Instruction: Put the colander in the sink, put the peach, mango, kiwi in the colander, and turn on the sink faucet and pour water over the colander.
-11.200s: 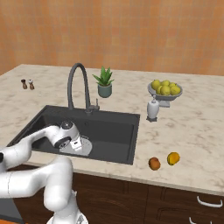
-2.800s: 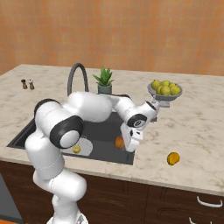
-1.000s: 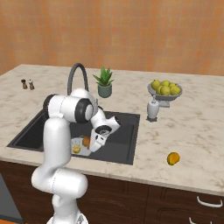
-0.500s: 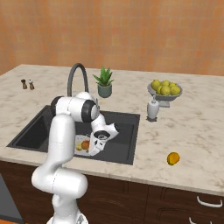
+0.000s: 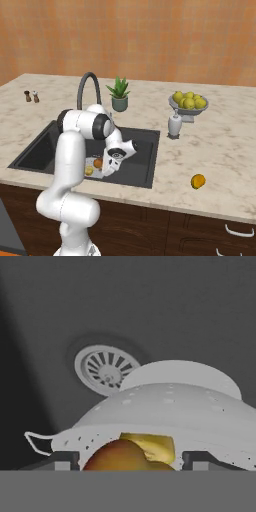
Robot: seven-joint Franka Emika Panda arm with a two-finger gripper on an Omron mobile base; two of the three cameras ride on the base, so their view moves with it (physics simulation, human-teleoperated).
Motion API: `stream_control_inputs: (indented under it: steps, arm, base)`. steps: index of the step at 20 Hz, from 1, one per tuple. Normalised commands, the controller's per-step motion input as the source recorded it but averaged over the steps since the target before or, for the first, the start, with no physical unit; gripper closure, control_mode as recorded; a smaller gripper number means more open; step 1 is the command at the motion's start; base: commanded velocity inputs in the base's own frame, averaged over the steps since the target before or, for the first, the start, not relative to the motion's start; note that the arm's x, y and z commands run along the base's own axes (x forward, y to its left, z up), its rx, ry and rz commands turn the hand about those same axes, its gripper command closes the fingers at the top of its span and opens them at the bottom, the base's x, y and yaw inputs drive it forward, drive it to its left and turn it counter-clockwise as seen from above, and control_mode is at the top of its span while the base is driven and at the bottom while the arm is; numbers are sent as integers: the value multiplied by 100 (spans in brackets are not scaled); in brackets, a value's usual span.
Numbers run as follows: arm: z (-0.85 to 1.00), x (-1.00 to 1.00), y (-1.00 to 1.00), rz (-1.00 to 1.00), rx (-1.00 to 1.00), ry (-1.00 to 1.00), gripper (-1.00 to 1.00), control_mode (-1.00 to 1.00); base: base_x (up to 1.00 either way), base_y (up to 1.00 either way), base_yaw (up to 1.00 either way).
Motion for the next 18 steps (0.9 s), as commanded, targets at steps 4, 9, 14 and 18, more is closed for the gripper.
stream_control_inputs:
  steps: [4, 9, 14, 18]
  arm:
    - [10, -11, 4, 0, 2, -14, -100, -100]
    - [92, -24, -34, -1, 15, -17, -100, -100]
    - [100, -17, -60, -13, 4, -6, -100, -100]
    - [76, -2, -45, -22, -11, 0, -100, -100]
  base:
    - [0, 0, 0]
    - [0, 0, 0]
    - [0, 0, 0]
    - [0, 0, 0]
